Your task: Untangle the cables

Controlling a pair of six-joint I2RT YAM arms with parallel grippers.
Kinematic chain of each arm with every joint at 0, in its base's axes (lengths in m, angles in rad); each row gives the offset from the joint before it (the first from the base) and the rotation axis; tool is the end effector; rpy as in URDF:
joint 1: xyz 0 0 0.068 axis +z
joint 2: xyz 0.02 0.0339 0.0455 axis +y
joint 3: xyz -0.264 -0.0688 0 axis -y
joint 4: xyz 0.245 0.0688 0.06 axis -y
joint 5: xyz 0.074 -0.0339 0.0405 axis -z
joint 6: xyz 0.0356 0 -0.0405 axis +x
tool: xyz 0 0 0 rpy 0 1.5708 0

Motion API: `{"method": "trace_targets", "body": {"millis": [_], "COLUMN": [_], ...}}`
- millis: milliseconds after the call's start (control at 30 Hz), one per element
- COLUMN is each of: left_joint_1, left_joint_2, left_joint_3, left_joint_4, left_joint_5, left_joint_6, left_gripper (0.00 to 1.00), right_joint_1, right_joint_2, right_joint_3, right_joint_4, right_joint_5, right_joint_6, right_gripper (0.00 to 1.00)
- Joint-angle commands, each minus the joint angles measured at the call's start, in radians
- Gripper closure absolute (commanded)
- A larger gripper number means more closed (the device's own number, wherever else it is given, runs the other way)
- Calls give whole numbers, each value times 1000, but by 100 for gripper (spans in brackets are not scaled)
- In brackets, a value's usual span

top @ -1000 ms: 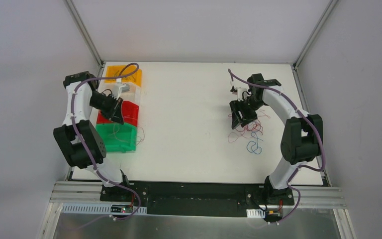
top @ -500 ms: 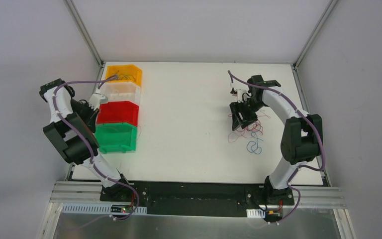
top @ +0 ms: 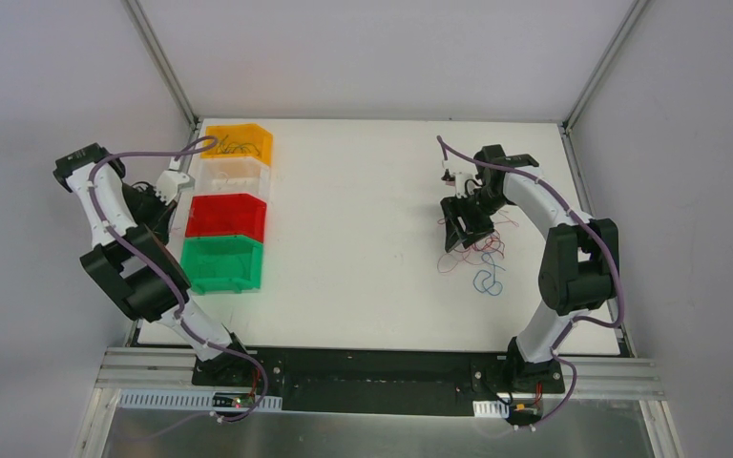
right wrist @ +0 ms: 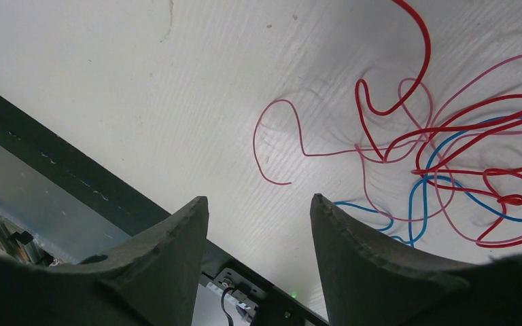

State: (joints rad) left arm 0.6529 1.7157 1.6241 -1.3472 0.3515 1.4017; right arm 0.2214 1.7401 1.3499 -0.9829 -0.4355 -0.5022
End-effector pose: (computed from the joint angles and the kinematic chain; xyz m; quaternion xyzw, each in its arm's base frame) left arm 0.2630 0.1857 0.3056 0.3700 0.9102 -0.0346 0.1829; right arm 0.3233 0.0882 0.2318 -0.3639 0.9012 0.1994 0.1255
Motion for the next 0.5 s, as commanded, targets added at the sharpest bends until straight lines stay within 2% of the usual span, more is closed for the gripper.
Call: {"method": "trace_targets", "body": {"millis": [0,200,300,467], "left_joint_1": [-44,-190,-241,-245], "left_joint_2": [-53,-88,-91,-55], "left_joint_3": [-3,-116,-200,-291], "left_joint_4": [-92,-90,-40,57], "left_joint_5": [144,243,226,155], "left_joint_6": [-38,-126,-145,-149], "left_gripper": [100,100,100,100], "right_joint_1": [5,5,4,2], "right_joint_2": [-12,-7,-13,-27], "right_joint_3": [36,43,39,38], "right_joint_4": [-32,-36,-37,-60], "right_joint_5": [-2,0,5,22], "right_joint_6": [-12,-15,-17,-42], "right_gripper": [40,40,40,40]}}
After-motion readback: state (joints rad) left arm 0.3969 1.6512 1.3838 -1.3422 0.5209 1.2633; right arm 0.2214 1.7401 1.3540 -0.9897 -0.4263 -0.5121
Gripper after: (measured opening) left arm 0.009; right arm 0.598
